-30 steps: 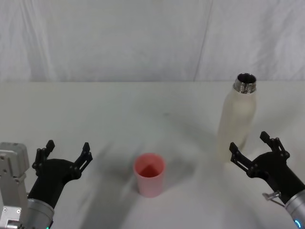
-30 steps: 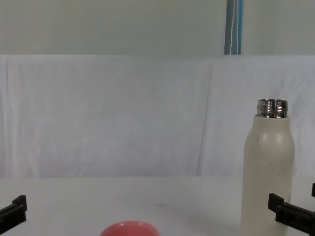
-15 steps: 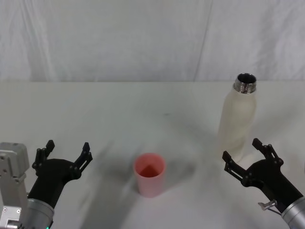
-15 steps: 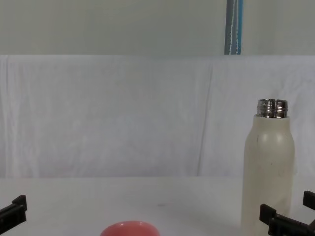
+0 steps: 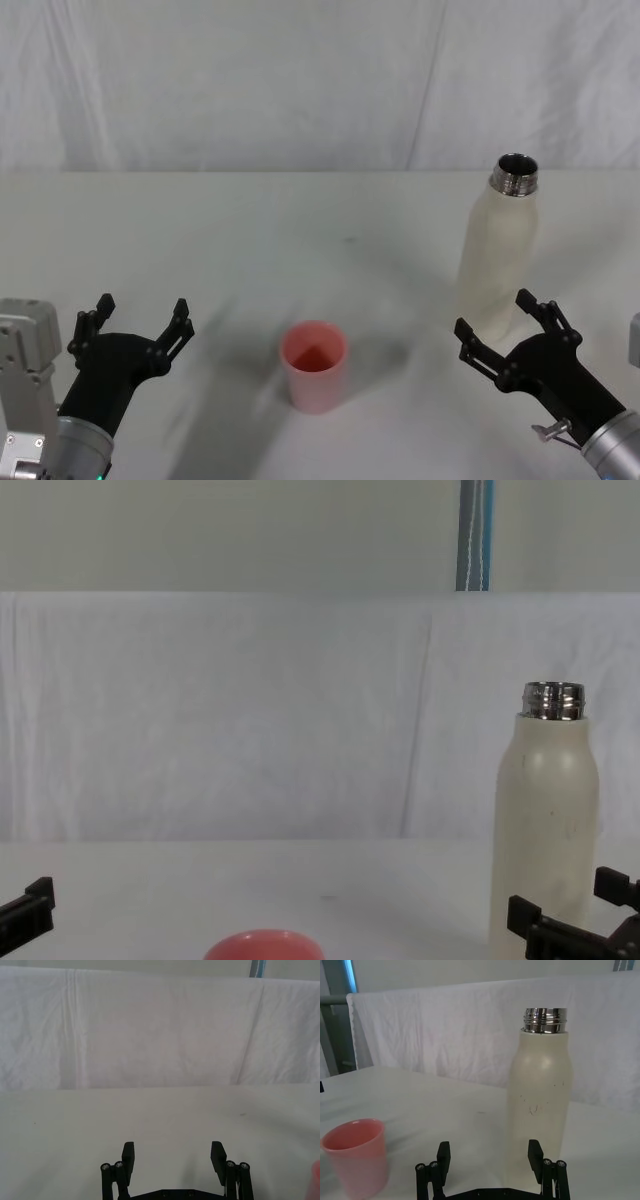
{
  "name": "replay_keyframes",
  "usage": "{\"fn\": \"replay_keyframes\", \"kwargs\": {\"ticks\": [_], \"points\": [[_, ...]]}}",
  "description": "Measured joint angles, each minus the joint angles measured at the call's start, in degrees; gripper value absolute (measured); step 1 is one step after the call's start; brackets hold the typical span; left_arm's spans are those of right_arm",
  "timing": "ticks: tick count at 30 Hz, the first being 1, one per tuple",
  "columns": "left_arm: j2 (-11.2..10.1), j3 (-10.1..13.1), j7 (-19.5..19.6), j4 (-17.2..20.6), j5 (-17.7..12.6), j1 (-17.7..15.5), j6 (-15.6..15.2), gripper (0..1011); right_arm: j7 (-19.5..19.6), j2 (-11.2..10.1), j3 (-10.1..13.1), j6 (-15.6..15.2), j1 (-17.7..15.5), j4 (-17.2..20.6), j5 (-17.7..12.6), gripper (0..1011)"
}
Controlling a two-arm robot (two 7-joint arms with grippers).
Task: Grasp the thermos with one hand and pour water into the cup lid.
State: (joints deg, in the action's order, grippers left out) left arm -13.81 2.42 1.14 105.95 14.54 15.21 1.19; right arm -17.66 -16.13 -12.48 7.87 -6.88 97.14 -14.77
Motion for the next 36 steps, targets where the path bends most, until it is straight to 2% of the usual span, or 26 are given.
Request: {"fn": "replay_keyframes", "kwargs": {"ticks": [36], "points": [[0.0, 0.0, 0.0, 0.0, 0.0, 0.0, 0.0, 1001, -0.5, -0.8, -0.3, 1.3, -0.4, -0.1, -0.8, 1001]]}}
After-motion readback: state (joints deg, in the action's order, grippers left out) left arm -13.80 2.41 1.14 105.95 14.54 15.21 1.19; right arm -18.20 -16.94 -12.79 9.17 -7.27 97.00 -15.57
